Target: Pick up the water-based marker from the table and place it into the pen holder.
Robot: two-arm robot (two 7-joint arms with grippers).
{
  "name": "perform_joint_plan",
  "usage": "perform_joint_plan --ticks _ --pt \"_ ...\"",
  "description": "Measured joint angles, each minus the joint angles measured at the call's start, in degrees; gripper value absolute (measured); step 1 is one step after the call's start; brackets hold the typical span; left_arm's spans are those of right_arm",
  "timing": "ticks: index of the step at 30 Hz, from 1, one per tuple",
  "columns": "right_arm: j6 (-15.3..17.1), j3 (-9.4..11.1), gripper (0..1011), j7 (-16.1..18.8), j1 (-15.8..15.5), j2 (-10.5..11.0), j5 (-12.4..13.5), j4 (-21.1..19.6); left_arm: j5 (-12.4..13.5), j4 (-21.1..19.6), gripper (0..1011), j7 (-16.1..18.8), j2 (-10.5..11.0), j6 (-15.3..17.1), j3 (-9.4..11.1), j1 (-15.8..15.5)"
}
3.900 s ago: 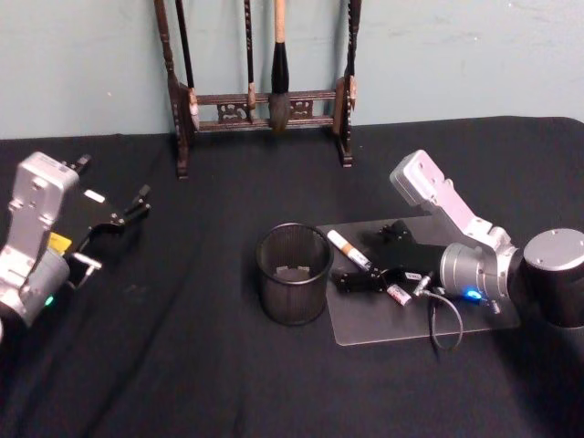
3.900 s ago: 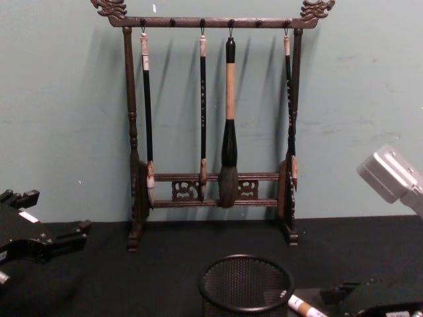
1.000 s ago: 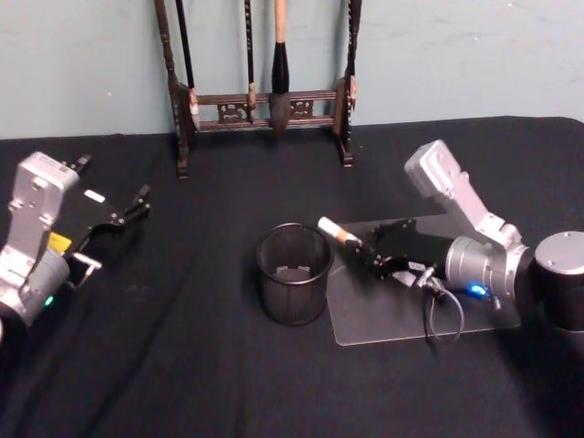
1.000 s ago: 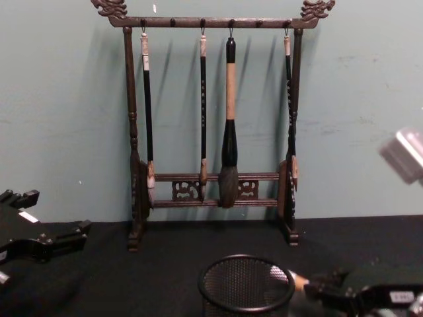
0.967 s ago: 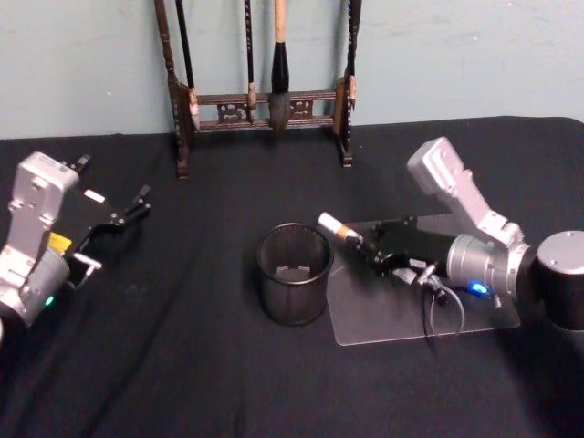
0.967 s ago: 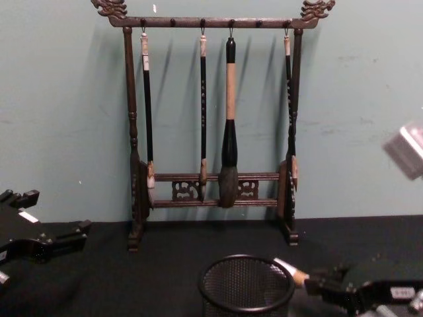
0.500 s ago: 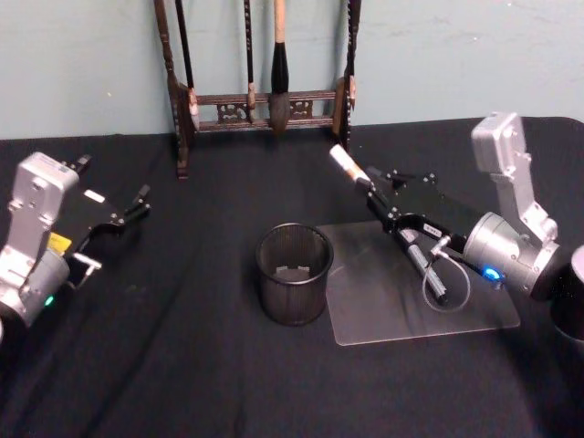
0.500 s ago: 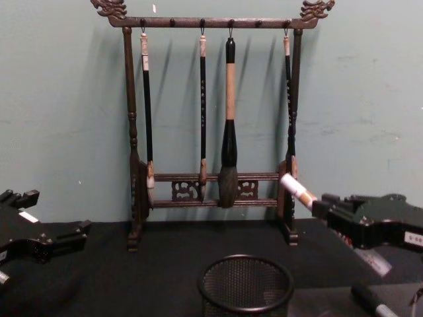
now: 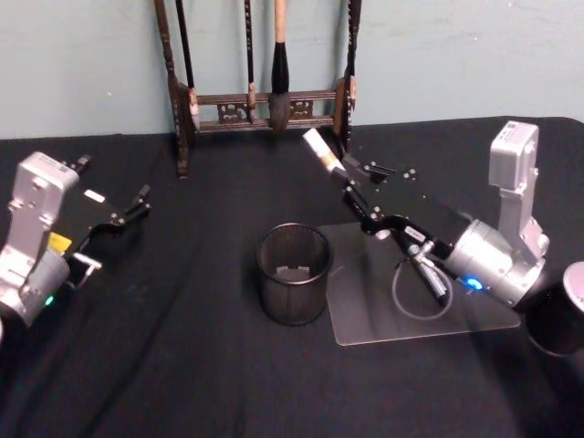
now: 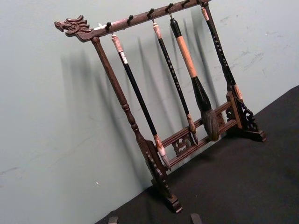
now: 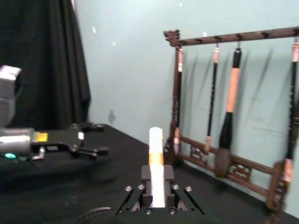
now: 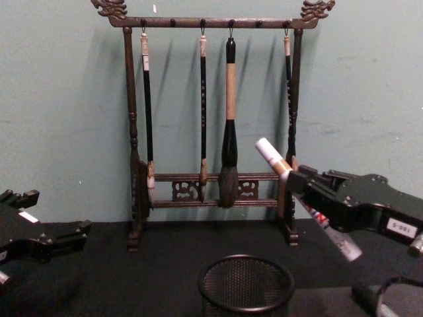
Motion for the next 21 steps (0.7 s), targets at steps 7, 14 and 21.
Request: perform_joint_plan --ticks 7,14,21 --pt "-0.8 -1.7 164 1.8 0.7 -1.6 1.5 1.2 0.0 0.0 1001 0.0 0.0 0.0 0.0 0.0" --pt "-0.8 -3.8 164 2.7 2.1 -3.0 1.7 3.5 0.0 0.0 1002 0.0 0.0 0.0 0.0 0.0" --pt "-0.6 -5.3 164 2.9 3.7 -4.3 1.6 5.7 0.0 0.0 1001 0.0 0.0 0.0 0.0 0.0"
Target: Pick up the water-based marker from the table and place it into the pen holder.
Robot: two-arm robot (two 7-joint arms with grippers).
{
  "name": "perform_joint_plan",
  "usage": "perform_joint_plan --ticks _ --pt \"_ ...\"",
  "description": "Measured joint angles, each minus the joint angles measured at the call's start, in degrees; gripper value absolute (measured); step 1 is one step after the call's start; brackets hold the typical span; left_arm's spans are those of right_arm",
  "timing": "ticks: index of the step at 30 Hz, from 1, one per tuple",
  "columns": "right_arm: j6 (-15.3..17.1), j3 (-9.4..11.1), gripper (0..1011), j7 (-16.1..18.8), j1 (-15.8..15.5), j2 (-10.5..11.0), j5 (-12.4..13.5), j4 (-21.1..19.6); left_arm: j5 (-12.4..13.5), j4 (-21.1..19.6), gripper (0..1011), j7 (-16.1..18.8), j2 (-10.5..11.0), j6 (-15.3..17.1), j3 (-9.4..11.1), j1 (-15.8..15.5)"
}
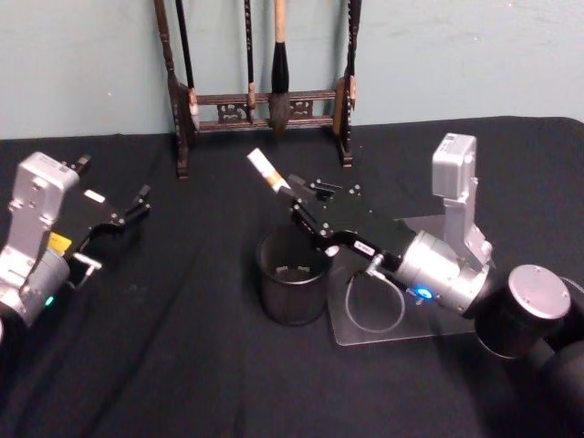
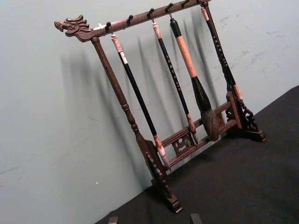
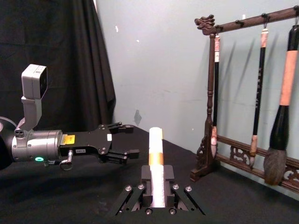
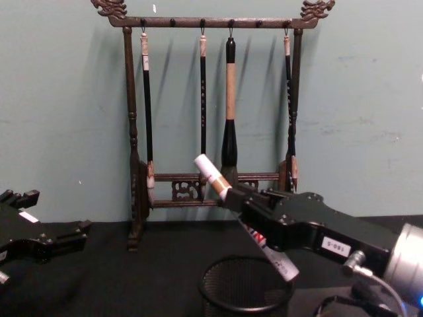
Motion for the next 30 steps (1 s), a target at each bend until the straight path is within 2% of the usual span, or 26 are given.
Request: perform_joint_plan --ticks 15,21,30 --pt "0.1 -2.3 164 0.4 2.6 -2.2 -1.1 4.3 0.0 0.0 1001 0.0 0.0 0.0 0.0 0.0" --pt "0.1 -2.8 164 0.0 2.8 -2.3 -2.1 4.7 0.0 0.0 1001 0.0 0.0 0.0 0.0 0.0" --pt "0.1 -2.7 164 0.0 2.8 -2.3 -2.0 4.7 0.0 0.0 1001 0.0 0.0 0.0 0.0 0.0"
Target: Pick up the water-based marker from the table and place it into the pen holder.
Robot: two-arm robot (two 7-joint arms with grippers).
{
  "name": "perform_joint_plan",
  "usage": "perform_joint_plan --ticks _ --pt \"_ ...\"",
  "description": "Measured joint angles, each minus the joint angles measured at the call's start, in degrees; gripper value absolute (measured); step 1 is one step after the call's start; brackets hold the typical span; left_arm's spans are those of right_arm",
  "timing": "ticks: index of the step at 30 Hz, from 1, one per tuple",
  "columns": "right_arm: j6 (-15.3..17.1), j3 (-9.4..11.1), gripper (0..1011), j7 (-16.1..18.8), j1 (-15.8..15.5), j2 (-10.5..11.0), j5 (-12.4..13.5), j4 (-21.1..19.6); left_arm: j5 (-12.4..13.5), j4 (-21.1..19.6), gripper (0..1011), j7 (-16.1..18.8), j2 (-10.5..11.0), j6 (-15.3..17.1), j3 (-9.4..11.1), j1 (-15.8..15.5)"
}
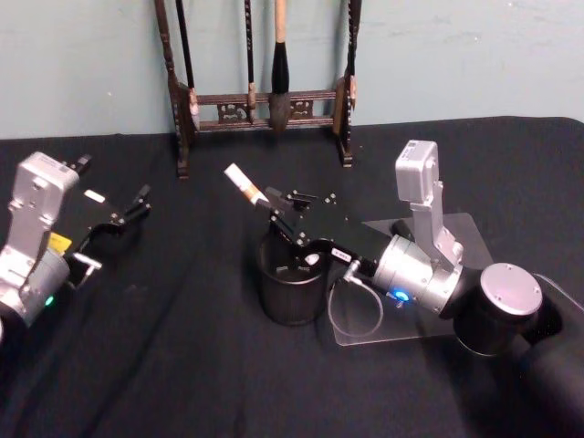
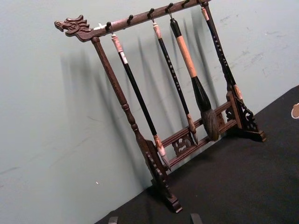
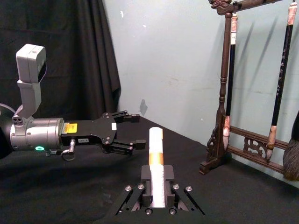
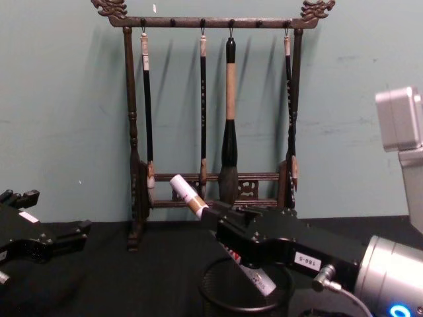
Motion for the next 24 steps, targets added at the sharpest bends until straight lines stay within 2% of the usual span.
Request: perform_joint_plan --ticks 5,6,9,13,18,19,24 --pt "0.0 0.0 254 0.0 0.0 0.0 0.1 0.0 0.0 0.0 1001 0.0 0.0 0.0 0.0 0.0" --pt "0.0 0.0 316 0.0 0.0 0.0 0.1 0.0 0.0 0.0 1001 0.0 0.0 0.0 0.0 0.0" --pt "0.0 0.1 370 0.0 0.0 0.0 0.2 0.0 0.0 0.0 1001 0.0 0.0 0.0 0.0 0.0" --pt "0.0 0.1 538 0.0 0.0 0.0 0.2 0.0 0.0 0.0 1001 0.0 0.0 0.0 0.0 0.0" --pt "0.0 0.1 683 0.1 0.0 0.0 0.2 0.0 0.0 0.0 1001 0.0 0.0 0.0 0.0 0.0" --pt "0.0 0.1 738 0.1 0.0 0.0 0.2 0.0 0.0 0.0 1001 0.0 0.0 0.0 0.0 0.0" --pt "0.1 0.1 866 0.1 0.0 0.0 0.3 -0.1 0.0 0.0 1001 0.0 0.0 0.0 0.0 0.0"
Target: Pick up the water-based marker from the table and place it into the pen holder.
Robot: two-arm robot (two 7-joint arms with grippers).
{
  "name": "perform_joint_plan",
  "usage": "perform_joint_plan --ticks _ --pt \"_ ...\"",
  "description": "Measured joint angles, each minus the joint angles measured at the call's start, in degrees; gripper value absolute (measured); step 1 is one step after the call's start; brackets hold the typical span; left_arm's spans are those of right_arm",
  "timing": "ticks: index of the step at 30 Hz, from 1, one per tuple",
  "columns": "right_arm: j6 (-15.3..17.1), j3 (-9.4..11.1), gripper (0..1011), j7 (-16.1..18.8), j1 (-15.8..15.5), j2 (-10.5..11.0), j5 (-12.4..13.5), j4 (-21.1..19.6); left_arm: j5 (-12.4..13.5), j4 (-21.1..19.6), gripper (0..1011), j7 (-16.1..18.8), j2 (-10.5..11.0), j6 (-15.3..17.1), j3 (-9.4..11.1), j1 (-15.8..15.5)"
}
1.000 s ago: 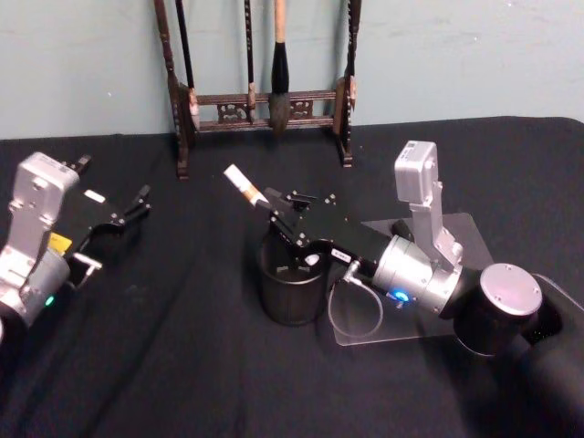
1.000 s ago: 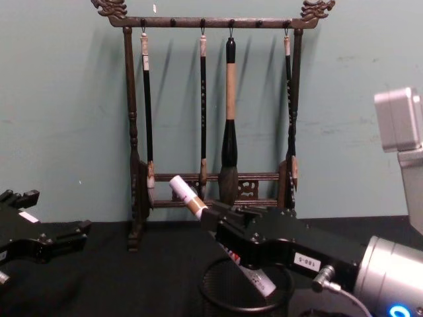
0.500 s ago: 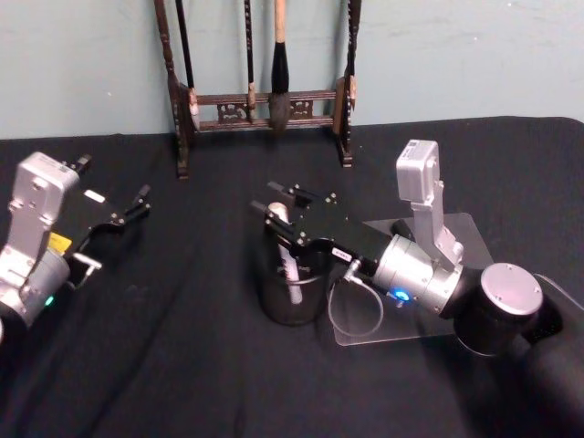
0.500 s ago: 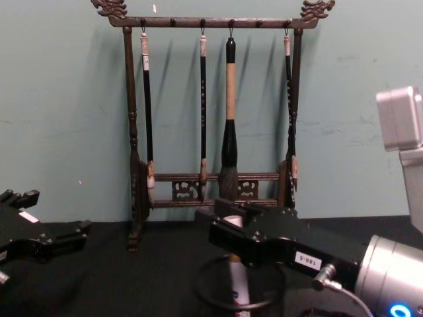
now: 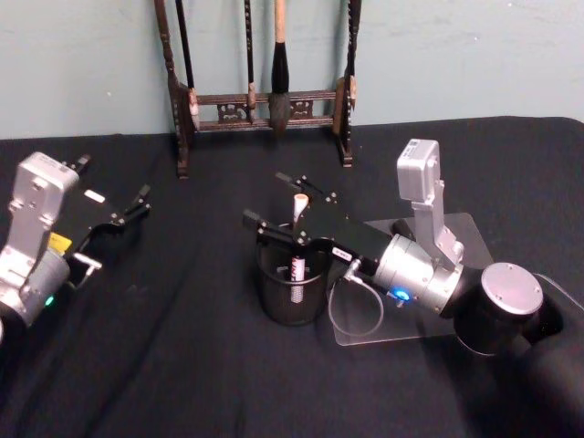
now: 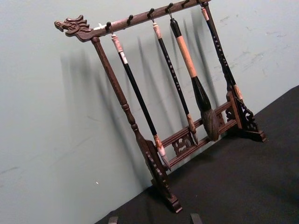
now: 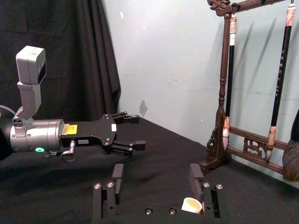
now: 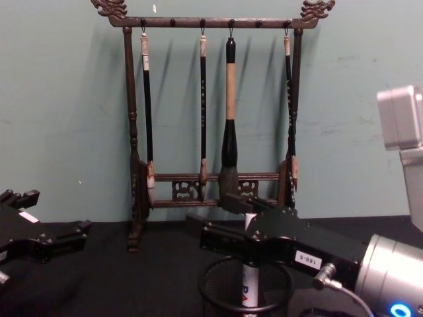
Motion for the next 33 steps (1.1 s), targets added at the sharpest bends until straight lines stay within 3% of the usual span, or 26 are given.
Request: perform_joint_plan --ticks 6,16,28,33 --pt "0.0 0.0 1002 0.0 0.0 0.0 0.0 0.0 0.0 0.0 1001 0.0 0.0 0.0 0.0 0.0" --pt "0.5 1.1 1002 -0.4 -0.4 1.3 0.5 -2.6 0.0 0.0 1001 0.0 0.0 0.0 0.0 0.0" --pt "0.2 5.2 1003 -4.2 -3.6 6.1 0.1 -9.8 0.0 0.0 1001 0.0 0.0 0.0 0.0 0.0" --pt "2.7 6.9 1002 -6.6 -5.3 8.3 -0.4 -12.3 0.0 0.0 1001 0.0 0.0 0.0 0.0 0.0"
